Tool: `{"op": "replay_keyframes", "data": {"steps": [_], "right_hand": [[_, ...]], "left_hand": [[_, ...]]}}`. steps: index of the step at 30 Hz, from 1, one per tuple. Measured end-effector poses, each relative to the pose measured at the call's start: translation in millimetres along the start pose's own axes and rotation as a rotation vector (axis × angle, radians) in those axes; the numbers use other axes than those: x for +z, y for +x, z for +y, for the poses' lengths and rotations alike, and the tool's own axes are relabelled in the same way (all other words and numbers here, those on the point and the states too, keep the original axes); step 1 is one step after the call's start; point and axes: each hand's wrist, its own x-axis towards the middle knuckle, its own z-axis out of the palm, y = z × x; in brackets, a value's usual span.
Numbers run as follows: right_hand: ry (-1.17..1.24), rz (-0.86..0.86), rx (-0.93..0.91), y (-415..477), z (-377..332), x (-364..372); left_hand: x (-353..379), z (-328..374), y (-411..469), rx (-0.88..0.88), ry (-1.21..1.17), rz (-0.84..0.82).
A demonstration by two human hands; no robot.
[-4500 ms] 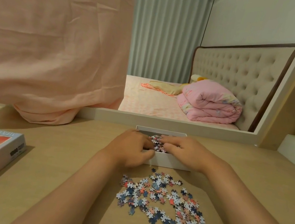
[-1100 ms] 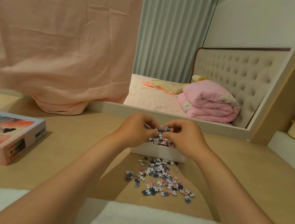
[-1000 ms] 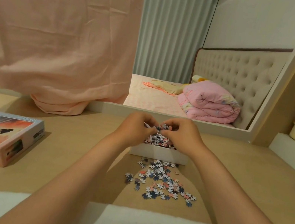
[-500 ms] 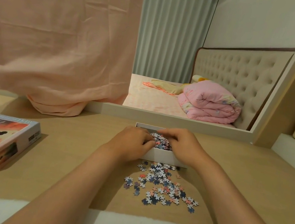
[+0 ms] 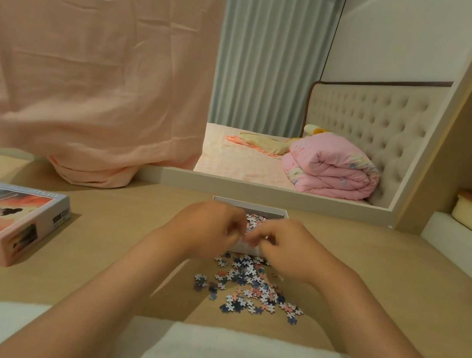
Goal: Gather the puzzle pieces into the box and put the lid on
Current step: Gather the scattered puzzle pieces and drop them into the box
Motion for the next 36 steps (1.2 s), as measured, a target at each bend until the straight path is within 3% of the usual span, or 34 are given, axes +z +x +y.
{"op": "replay_keyframes", "data": {"steps": [6, 10, 15, 21, 27, 36], "right_hand": [[-0.188, -0.253, -0.063, -14, 2, 25], [-0.159, -0.254, -0.019, -16, 5, 22], [-0.033, -0.132, 0.042, -17, 18, 9], [-0.272, -0.372, 0.168, -23, 15, 9], [-0.284, -0.329, 0.100, -19, 4, 18], [-0.108, -0.175, 0.082, -15, 2, 24]], "left_hand": [[15, 1, -25, -0.032, 0.032, -0.318], [17, 3, -28, -0.037, -0.041, -0.317], [6, 1, -31, -0.034, -0.055, -0.293], [3, -1, -37, -0.162, 0.145, -0.524], [20, -5, -33, -0.062, 0.007, -0.414], [31, 2, -28, -0.001, -0.056, -0.216]]}}
